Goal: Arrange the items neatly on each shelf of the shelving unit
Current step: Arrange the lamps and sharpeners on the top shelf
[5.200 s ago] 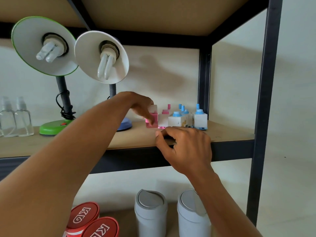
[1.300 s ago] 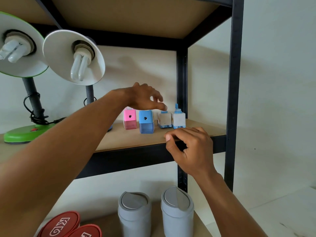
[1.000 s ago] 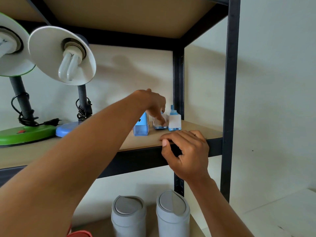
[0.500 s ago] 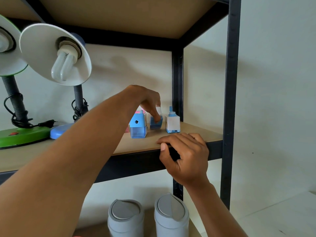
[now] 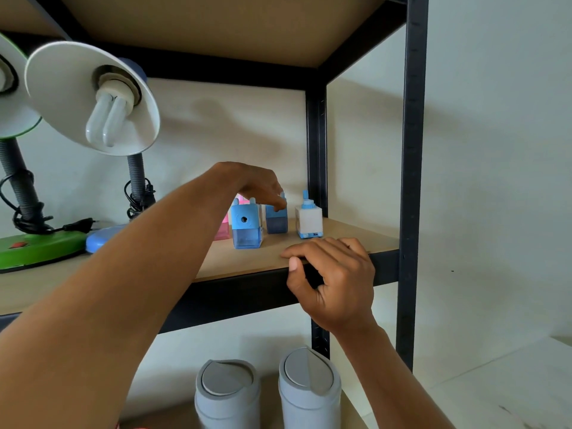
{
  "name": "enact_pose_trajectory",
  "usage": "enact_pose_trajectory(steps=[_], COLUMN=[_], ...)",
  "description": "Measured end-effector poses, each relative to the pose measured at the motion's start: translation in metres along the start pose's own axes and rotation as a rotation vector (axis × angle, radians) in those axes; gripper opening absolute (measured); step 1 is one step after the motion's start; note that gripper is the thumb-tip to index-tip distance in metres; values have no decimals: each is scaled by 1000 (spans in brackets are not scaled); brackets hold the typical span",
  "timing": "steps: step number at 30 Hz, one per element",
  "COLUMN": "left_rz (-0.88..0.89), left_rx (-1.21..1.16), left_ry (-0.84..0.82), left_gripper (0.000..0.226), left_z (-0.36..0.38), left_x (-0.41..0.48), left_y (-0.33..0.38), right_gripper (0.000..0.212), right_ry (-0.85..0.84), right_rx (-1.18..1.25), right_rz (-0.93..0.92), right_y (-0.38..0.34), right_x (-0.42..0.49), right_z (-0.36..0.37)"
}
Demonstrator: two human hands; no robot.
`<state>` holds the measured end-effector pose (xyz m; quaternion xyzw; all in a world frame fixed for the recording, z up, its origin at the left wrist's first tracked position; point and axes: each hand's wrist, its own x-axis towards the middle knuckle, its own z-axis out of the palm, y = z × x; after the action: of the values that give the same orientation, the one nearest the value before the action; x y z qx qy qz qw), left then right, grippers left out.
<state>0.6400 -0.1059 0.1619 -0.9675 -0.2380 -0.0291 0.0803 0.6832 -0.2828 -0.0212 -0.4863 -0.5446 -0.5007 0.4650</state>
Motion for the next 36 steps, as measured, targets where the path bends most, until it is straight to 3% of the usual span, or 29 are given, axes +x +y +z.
enact_pose_trajectory(steps=[3,7,14,19,27,36], left_rz=[87,212,164,61,48,78], left_rx=[5,-52,144,261,137,148], left_ry=[22,49,28,38,6,-17], left_gripper=[63,67,124,119,84,87], left_z=[-6,-15,-7,-5,-8,-10], left_x=[-8,-14,-3,17,40,48], left_y=[3,17,47,53,44,43], right_gripper=[33,28,27,33,50,52], right_ry=[-38,-129,-90,-63,-1,18], right_rx=[11,43,1,-22,-87,-110], right_rz=[22,44,129,80,19,14], right_y=[-1,-1,12,16,24,27], right_x=[1,4,-4,-8,-15,-17], right_z=[-4,-15,-23,-18,-8,-5])
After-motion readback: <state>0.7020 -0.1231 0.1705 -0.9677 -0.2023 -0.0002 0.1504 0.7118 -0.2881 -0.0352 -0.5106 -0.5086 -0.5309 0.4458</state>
